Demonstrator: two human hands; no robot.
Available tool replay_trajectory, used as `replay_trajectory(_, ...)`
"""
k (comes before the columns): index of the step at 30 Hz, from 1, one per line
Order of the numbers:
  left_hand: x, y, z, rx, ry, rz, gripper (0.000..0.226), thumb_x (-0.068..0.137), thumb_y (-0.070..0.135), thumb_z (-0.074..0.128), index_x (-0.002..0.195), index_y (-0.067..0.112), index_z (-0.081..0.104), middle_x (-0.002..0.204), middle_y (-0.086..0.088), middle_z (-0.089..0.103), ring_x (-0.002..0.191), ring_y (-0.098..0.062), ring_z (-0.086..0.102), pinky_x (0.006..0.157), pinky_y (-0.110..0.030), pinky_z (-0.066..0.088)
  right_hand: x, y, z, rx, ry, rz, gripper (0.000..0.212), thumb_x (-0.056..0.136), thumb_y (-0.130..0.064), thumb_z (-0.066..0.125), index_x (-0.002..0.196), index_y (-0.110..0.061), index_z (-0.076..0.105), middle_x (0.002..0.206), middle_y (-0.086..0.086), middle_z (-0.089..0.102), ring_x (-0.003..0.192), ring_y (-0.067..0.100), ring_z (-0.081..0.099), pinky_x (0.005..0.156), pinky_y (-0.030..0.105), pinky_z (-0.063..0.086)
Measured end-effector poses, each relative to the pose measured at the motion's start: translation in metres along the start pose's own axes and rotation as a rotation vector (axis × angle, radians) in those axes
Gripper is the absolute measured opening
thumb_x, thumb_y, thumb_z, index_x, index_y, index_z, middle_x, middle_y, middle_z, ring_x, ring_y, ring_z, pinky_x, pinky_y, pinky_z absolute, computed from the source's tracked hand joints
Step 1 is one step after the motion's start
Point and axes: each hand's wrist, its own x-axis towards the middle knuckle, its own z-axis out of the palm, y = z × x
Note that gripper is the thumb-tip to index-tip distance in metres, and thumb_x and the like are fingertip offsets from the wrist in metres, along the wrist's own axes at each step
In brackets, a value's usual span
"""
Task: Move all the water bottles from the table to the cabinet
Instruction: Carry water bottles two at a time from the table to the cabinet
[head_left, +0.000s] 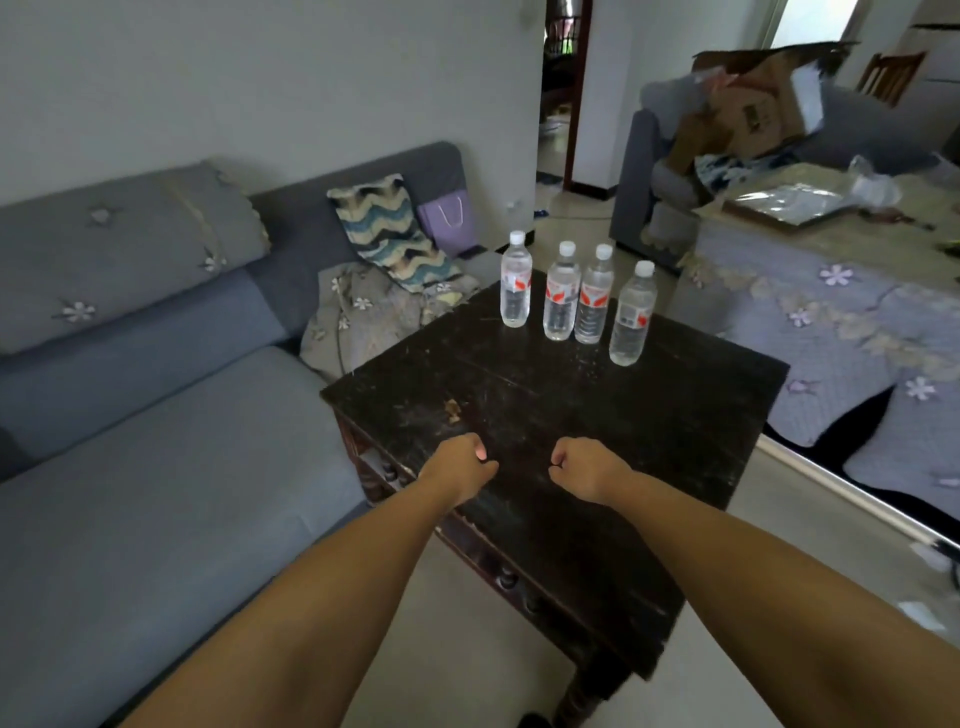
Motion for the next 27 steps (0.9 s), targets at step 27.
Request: replay_trajectory(27,0.418,0.142,0.008,-0.311,-0.295,0.040,0.097,0.083,0.033,0.072,0.153,0.006,0.010,0.155,-0.017,0.030,0.143,-0.031,0.032,0.114,-0.038,0.030,0.298,0.080,-0.106,0.859,0.650,0.835,0.084,0.081,-0.032,0.074,0.146,-0.012,0.025,0.145,0.018,0.035,0.131,0.036,0.043,0.107,0.048,0.040)
